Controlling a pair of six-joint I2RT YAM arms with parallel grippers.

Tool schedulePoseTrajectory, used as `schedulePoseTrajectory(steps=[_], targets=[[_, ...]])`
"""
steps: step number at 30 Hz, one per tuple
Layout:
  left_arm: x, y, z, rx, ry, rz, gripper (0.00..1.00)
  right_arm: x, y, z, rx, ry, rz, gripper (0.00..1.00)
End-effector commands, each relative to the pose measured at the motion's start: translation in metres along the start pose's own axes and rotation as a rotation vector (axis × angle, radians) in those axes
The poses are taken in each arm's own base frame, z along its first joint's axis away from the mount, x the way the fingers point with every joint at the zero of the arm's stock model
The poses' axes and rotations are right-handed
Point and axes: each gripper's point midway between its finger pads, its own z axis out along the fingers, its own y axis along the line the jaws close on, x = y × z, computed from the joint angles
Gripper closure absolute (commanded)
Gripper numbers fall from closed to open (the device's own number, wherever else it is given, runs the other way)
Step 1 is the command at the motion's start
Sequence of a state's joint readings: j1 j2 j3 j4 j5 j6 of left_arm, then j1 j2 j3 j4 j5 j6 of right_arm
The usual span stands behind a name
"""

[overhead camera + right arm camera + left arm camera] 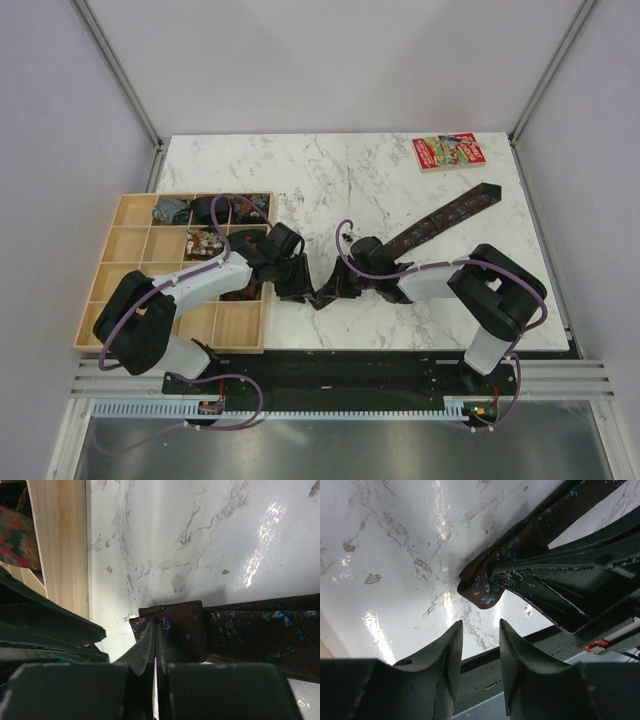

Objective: Roll the ties
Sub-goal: Roll the tie at the center of the board.

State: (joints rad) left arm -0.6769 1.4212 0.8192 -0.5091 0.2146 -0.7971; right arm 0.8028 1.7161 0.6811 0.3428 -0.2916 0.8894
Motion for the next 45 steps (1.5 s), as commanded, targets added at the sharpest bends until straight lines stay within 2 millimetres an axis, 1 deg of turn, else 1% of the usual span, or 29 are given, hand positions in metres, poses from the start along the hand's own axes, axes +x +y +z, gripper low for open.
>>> schedulePoseTrajectory(steps=[1,4,5,6,8,11,12,13,17,20,24,28,29,33,34,35,37,38,40,42,43,44,45], targets=[[-0.003,-0.012,0.017,0.041,-0.031,-0.06,0.59,0.006,-0.009,-0.004,0.023,0.0,-0.012,1.0],[-0.001,-0.01,0.025,0.037,-0.042,-0.084,0.59,0.009,-0.012,-0.004,0.023,0.003,-0.011,1.0],[-0.004,-0.011,0.028,0.042,-0.055,-0.088,0.58,0.009,-0.011,-0.004,0.018,0.001,-0.011,1.0],[-0.001,-0.008,0.029,0.032,-0.055,-0.104,0.58,0.01,-0.014,-0.004,0.022,0.003,-0.007,1.0],[-0.002,-0.004,0.032,0.013,-0.073,-0.122,0.58,0.012,-0.014,-0.005,0.017,0.005,-0.003,1.0],[-0.002,-0.001,0.033,0.018,-0.111,-0.156,0.57,0.015,-0.016,-0.006,0.013,0.003,0.004,1.0],[0.001,0.003,0.035,0.013,-0.115,-0.182,0.57,0.016,-0.018,-0.006,0.017,0.005,0.007,1.0],[-0.003,-0.001,0.033,0.041,-0.144,-0.188,0.57,0.017,-0.019,-0.006,0.016,0.006,0.012,1.0],[-0.004,0.008,0.034,0.031,-0.19,-0.228,0.56,0.021,-0.021,-0.006,0.005,0.012,0.02,1.0],[-0.002,0.013,0.038,0.026,-0.204,-0.25,0.58,0.024,-0.023,-0.005,0.006,0.018,0.023,1.0],[-0.003,0.013,0.041,0.024,-0.213,-0.249,0.59,0.027,-0.026,-0.005,0.006,0.025,0.023,1.0],[-0.002,0.013,0.045,0.01,-0.21,-0.243,0.62,0.03,-0.028,-0.005,0.007,0.031,0.027,1.0],[0.0,0.014,0.048,-0.002,-0.199,-0.245,0.65,0.029,-0.027,-0.005,0.004,0.03,0.026,1.0],[0.009,0.018,0.055,-0.026,-0.176,-0.253,0.72,0.031,-0.028,-0.005,0.006,0.033,0.026,1.0],[0.007,0.021,0.056,-0.042,-0.192,-0.255,0.74,0.031,-0.028,-0.006,0.004,0.033,0.024,1.0],[0.008,0.02,0.056,-0.044,-0.194,-0.25,0.81,0.031,-0.028,-0.006,0.005,0.032,0.024,1.0],[0.008,0.022,0.058,-0.052,-0.198,-0.245,0.88,0.031,-0.028,-0.006,0.002,0.032,0.025,1.0],[0.007,0.021,0.057,-0.052,-0.201,-0.232,0.93,0.032,-0.027,-0.007,0.0,0.033,0.023,1.0],[0.004,0.017,0.053,-0.036,-0.211,-0.204,0.98,0.031,-0.025,-0.008,-0.005,0.032,0.025,1.0],[0.0,0.013,0.046,-0.039,-0.222,-0.161,0.98,0.028,-0.02,-0.01,-0.014,0.028,0.02,1.0],[0.001,0.016,0.04,-0.058,-0.219,-0.153,0.98,0.028,-0.019,-0.011,-0.009,0.03,0.022,1.0],[-0.002,0.011,0.034,-0.05,-0.224,-0.126,0.98,0.023,-0.011,-0.013,-0.024,0.022,0.014,1.0],[-0.001,0.01,0.029,-0.052,-0.222,-0.116,0.98,0.018,-0.007,-0.014,-0.029,0.015,0.005,1.0]])
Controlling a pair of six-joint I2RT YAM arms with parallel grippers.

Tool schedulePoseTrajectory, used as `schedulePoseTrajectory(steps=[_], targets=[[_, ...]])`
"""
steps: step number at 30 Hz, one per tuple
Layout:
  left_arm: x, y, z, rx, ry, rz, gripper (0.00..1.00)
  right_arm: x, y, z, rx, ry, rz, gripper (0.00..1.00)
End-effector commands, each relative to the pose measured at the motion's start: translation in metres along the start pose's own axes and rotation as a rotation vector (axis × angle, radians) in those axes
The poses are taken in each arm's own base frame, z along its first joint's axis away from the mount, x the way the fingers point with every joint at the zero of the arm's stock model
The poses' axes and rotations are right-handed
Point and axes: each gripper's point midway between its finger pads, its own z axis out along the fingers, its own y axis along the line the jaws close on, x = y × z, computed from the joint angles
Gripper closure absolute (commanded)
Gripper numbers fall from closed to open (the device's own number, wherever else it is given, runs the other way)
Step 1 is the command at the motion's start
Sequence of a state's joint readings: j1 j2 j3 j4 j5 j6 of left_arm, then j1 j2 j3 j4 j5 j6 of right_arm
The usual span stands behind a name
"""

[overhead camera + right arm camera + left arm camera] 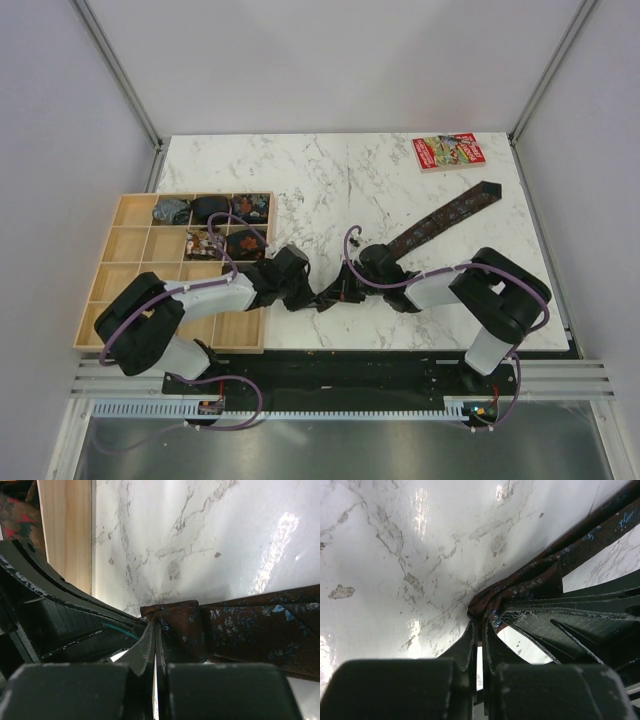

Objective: Roll the ties
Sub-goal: Roll the tie at the center of the board.

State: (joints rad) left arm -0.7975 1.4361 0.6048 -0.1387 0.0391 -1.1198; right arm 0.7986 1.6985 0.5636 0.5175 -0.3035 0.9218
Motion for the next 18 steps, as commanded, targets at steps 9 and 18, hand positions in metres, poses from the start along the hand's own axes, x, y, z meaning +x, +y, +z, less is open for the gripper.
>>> schedulePoseTrajectory(steps=[9,18], targets=[[-0.007,0.001,-0.062,-0.063,-0.012,0.14,0.98,-0.032,0.045,-0.026,0.034,-0.022,-0.068,0.97],[0.002,0.002,-0.078,-0.063,0.041,0.158,0.98,-0.035,0.044,-0.022,0.062,-0.038,-0.061,0.98]])
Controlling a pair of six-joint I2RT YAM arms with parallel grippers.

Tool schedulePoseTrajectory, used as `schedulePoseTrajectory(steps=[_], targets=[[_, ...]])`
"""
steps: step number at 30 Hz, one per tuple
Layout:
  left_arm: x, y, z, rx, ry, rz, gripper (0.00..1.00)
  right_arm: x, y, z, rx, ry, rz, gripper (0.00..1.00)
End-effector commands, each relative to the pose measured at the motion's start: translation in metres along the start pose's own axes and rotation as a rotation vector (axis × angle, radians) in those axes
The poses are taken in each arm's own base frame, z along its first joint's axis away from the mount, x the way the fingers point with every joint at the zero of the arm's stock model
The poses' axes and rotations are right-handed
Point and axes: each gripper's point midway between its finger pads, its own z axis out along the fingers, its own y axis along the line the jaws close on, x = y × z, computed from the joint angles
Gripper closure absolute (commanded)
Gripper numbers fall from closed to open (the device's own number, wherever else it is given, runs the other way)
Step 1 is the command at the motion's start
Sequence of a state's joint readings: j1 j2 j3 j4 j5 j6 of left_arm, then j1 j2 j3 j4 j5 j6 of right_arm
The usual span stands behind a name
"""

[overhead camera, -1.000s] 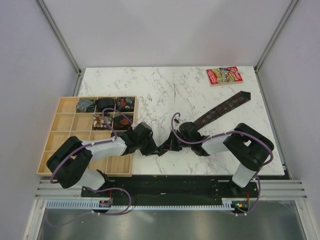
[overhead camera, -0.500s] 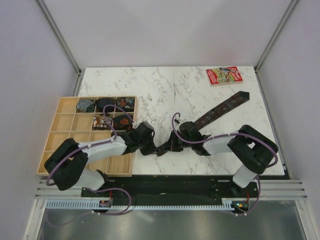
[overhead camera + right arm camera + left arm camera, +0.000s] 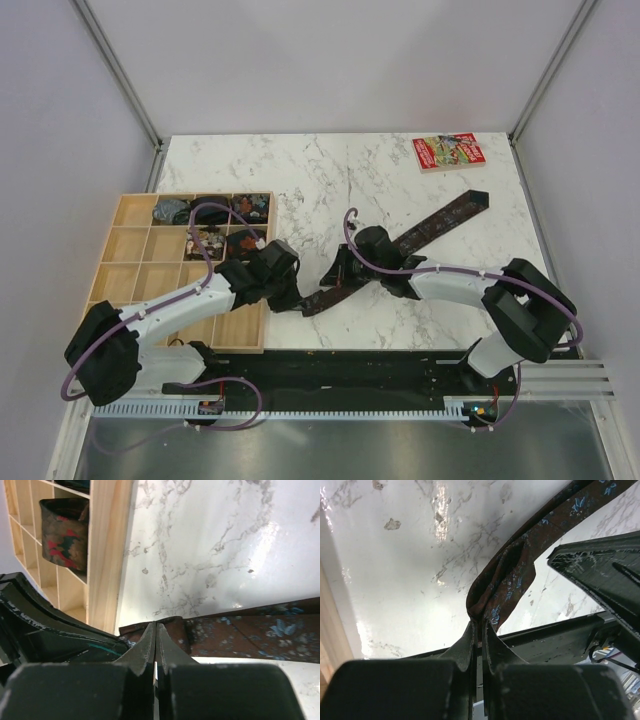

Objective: Roll the ties
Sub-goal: Roll the tie at the center of the board.

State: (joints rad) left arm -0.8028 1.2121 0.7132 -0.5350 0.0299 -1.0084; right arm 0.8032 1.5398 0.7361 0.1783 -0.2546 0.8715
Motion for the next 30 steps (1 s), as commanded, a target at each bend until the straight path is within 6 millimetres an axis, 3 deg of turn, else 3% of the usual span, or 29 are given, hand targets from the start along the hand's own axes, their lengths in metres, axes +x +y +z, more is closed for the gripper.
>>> schedulePoseTrajectory(steps=[1,13,20,30], targets=[[0.001,-0.001,-0.014,-0.002,0.016,0.049,0.98,0.002,-0.004,0.003,0.039,-0.005,-0.008,0.98],[0.0,-0.002,-0.017,-0.011,0.019,0.059,0.98,0.041,-0.012,0.025,0.042,0.059,0.009,1.0],[-0.003,-0.012,-0.024,0.013,0.019,0.061,0.98,0.05,-0.018,0.028,0.051,0.072,0.014,1.0],[-0.01,-0.028,-0.022,0.023,0.041,0.095,0.98,0.057,-0.008,0.03,0.024,0.083,0.011,1.0]])
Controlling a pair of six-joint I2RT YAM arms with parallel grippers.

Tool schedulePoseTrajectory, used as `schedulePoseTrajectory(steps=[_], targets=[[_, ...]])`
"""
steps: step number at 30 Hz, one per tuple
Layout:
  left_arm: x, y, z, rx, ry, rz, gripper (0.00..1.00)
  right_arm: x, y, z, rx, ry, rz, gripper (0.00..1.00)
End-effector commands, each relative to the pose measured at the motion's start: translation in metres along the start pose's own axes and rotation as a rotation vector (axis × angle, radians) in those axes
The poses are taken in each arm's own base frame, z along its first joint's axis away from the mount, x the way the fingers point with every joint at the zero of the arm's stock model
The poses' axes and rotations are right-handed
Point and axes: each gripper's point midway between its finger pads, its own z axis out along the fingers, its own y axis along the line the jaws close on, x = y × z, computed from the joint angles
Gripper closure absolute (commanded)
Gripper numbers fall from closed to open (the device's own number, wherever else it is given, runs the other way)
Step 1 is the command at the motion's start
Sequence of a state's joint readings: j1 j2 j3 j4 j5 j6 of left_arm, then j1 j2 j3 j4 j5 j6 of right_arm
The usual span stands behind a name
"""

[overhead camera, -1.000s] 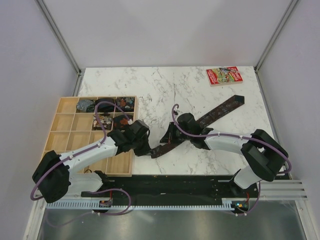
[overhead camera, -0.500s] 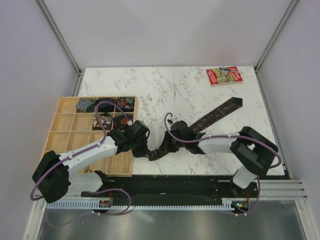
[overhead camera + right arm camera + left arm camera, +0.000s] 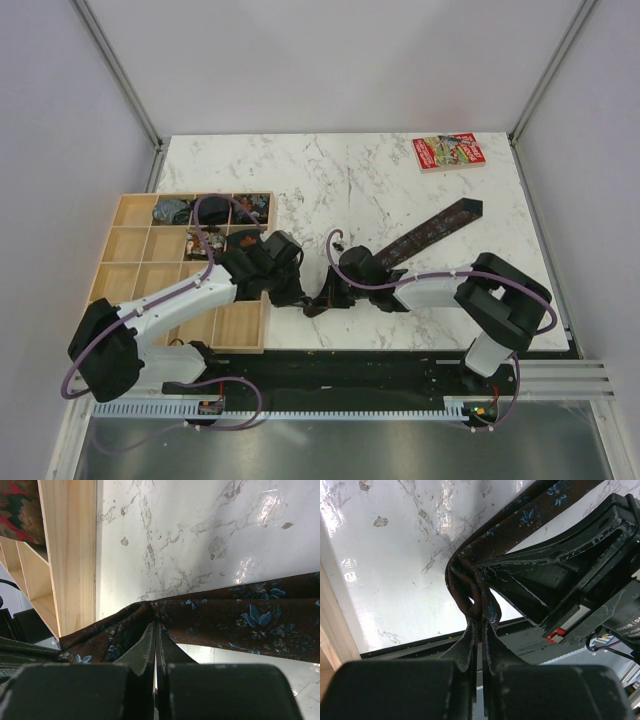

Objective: Roll the ties
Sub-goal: Roll the tie at the center of the board.

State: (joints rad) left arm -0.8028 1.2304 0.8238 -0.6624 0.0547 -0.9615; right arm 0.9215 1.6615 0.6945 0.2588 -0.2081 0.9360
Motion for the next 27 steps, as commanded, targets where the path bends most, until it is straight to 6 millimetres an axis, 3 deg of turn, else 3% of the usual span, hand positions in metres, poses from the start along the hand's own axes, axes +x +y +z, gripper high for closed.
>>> schedulePoseTrajectory(steps=[1,7,17,27], targets=[[-0.009,-0.017,-0.002,0.029,0.006,0.053,0.98,-0.001,0.007,0.003,-0.024,-0.014,-0.001,1.0],[-0.015,-0.026,0.005,0.021,0.017,0.082,0.98,0.0,0.004,0.003,-0.019,-0.012,-0.002,1.0],[-0.018,-0.033,0.034,-0.029,0.091,0.123,0.98,0.004,-0.002,0.002,0.011,0.006,-0.022,1.0],[-0.022,-0.031,0.054,-0.063,0.134,0.135,0.98,0.005,-0.016,-0.006,0.079,0.011,-0.046,1.0]])
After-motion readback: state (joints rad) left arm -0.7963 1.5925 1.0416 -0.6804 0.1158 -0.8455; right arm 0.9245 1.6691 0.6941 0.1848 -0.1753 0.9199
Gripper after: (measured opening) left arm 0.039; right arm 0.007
